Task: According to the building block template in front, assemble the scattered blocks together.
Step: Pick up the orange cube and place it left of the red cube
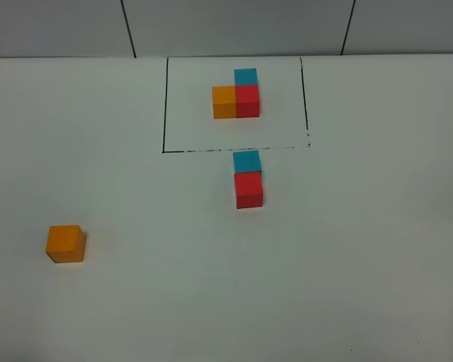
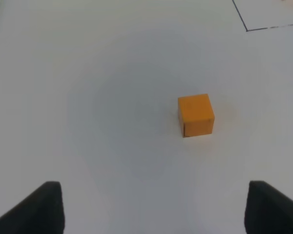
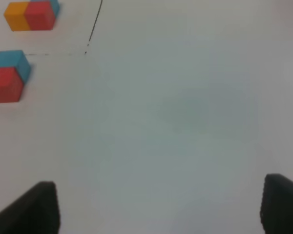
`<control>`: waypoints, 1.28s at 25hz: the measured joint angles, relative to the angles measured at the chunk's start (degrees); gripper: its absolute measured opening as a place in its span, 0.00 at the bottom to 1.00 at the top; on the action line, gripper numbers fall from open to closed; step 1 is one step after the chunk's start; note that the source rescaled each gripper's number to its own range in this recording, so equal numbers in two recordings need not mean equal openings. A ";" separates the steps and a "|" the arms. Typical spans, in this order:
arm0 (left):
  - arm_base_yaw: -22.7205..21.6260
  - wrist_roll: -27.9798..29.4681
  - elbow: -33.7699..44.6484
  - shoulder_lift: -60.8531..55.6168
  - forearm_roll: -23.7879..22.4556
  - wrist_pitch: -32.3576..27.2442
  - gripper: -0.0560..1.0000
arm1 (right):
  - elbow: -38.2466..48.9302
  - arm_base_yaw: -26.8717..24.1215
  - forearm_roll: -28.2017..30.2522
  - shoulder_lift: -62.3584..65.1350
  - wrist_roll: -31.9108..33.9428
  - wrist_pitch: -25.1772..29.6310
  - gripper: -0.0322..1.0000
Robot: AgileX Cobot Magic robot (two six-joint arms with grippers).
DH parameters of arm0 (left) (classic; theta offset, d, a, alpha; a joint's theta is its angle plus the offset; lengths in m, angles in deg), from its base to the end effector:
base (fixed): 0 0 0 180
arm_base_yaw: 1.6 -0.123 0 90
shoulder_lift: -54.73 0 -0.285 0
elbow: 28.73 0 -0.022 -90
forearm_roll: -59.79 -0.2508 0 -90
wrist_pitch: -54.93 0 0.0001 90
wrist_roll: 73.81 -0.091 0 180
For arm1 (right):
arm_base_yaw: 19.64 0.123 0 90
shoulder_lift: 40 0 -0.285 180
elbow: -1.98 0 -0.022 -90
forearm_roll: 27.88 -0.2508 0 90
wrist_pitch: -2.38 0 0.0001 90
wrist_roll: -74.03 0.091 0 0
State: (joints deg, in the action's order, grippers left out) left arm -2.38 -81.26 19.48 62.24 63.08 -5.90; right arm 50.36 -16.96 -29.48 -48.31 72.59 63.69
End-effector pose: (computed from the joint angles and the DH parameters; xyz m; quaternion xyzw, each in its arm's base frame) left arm -0.0064 -0.0047 0.2790 0.0507 0.8487 0.0091 0.5263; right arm -0.0043 0.0020 0.2775 -0.0314 0.8565 0.0195 0.5148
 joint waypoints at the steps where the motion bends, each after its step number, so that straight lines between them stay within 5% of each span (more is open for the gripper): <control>1: 0.00 0.00 0.00 0.00 0.00 0.00 0.73 | 0.00 0.00 0.00 0.00 0.00 0.00 0.70; 11: 0.00 0.00 0.00 6.25 -0.97 0.00 0.73 | 0.00 0.00 0.00 0.00 0.00 0.00 0.70; 19: 0.00 0.15 -1.31 35.59 -1.19 1.89 0.79 | 0.00 0.00 0.00 0.00 0.00 0.00 0.70; 24: 0.00 1.24 -7.31 52.45 3.38 7.83 0.79 | 0.00 0.00 0.00 0.00 0.00 0.00 0.70; 32: 0.00 2.88 -16.48 72.03 7.24 8.23 0.79 | 0.00 0.00 0.00 0.00 0.00 0.00 0.70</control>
State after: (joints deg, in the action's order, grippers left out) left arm -2.38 -78.37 3.00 134.27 70.32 2.33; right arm 50.36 -16.96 -29.48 -48.31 72.59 63.69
